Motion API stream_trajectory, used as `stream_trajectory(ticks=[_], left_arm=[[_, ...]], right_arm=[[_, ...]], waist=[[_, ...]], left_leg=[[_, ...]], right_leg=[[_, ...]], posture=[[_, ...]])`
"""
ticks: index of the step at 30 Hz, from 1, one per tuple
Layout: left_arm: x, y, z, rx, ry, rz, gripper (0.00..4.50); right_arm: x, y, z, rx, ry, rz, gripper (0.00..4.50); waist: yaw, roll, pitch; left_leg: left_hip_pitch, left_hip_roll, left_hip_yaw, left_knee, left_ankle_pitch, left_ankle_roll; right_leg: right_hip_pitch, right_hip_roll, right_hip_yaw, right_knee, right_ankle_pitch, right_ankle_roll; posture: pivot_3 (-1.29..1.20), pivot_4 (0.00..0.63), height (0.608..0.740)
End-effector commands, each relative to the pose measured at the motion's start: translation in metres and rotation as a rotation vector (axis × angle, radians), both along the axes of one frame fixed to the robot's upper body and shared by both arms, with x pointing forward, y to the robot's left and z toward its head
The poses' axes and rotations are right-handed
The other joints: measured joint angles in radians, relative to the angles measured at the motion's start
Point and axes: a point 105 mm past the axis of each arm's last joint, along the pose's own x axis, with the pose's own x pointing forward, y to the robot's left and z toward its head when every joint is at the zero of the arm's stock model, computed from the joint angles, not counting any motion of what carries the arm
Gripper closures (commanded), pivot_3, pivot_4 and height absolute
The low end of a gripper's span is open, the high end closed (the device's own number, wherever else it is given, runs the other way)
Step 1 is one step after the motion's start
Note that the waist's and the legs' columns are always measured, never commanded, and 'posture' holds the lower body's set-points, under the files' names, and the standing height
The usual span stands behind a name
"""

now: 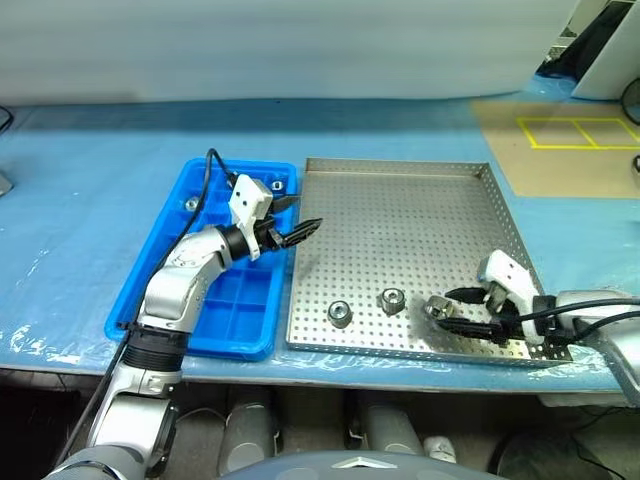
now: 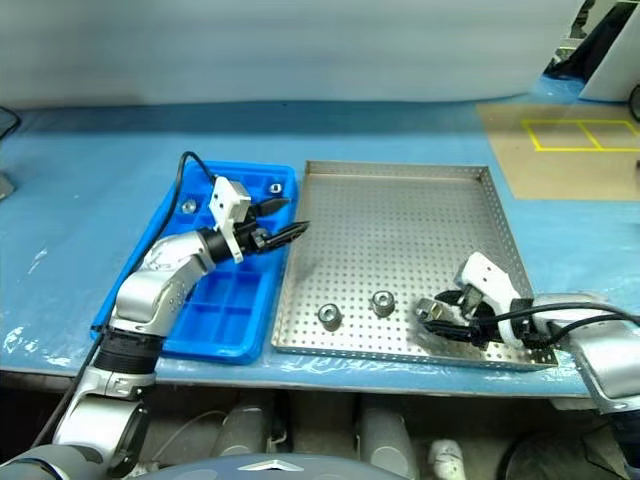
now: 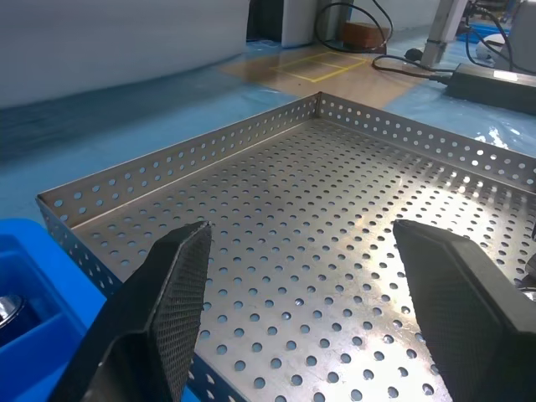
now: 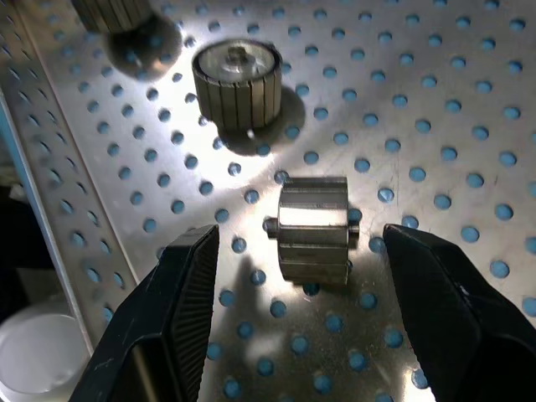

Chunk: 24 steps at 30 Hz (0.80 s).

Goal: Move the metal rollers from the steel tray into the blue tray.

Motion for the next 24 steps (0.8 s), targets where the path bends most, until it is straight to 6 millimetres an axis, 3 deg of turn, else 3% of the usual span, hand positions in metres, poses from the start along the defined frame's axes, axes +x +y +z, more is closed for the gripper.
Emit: stream_trajectory(ticks=[1, 3, 7, 14, 18, 21, 24], left_arm=[[-0.001, -0.004, 0.01, -0.006, -0.048, -0.018, 0.84], [0.0, -0.002, 0.01, -0.005, -0.049, -0.009, 0.84], [0.0, 0.003, 0.011, -0.002, -0.051, 0.01, 0.84], [-0.006, 0.013, 0.026, -0.037, -0.088, 0.058, 0.84], [-0.015, 0.031, 0.036, -0.048, -0.118, 0.14, 0.84], [-0.024, 0.045, 0.033, -0.035, -0.12, 0.222, 0.84], [-0.037, 0.067, 0.029, -0.02, -0.13, 0.373, 0.84]], right_arm=[[0.012, 0.012, -0.006, 0.028, -0.063, -0.023, 1.45], [0.017, 0.016, -0.002, 0.055, -0.085, -0.032, 1.89], [0.026, 0.016, 0.016, 0.114, -0.124, -0.041, 3.25], [0.06, 0.029, 0.072, 0.266, -0.272, -0.001, 3.29], [0.088, 0.066, 0.118, 0.385, -0.369, 0.12, 3.29], [0.109, 0.097, 0.125, 0.397, -0.411, 0.183, 3.29], [0.146, 0.135, 0.115, 0.381, -0.451, 0.131, 3.29]], waist=[[-0.009, -0.001, 0.0], [-0.021, -0.003, -0.001], [-0.03, -0.003, -0.001], [-0.021, -0.003, -0.001], [-0.008, -0.002, -0.001], [0.011, -0.003, -0.001], [0.034, -0.004, -0.001]], left_leg=[[0.0, 0.0, 0.0, 0.0, 0.0, -0.001], [0.001, 0.0, 0.0, 0.0, 0.0, -0.001], [0.002, 0.0, 0.0, 0.0, -0.001, -0.004], [0.0, 0.0, 0.0, 0.0, 0.001, -0.001], [0.0, 0.0, 0.0, -0.002, 0.002, -0.001], [0.0, 0.001, -0.001, -0.003, 0.003, -0.004], [0.002, 0.002, -0.001, -0.004, 0.005, -0.006]], right_leg=[[0.0, 0.0, 0.0, 0.0, 0.0, 0.0], [0.0, 0.0, 0.0, 0.0, 0.0, 0.0], [0.0, 0.0, 0.0, 0.0, -0.001, 0.002], [-0.001, 0.0, 0.0, 0.001, 0.003, -0.005], [-0.004, 0.0, 0.0, 0.003, 0.003, -0.006], [-0.005, 0.0, -0.002, 0.008, 0.001, -0.011], [-0.006, 0.0, -0.003, 0.012, -0.002, -0.014]], posture=[[-0.26, 0.15, 0.74], [-0.26, 0.15, 0.74], [-0.23, 0.15, 0.74], [-0.15, 0.15, 0.74], [-0.02, 0.15, 0.74], [0.08, 0.15, 0.74], [0.19, 0.15, 0.74]])
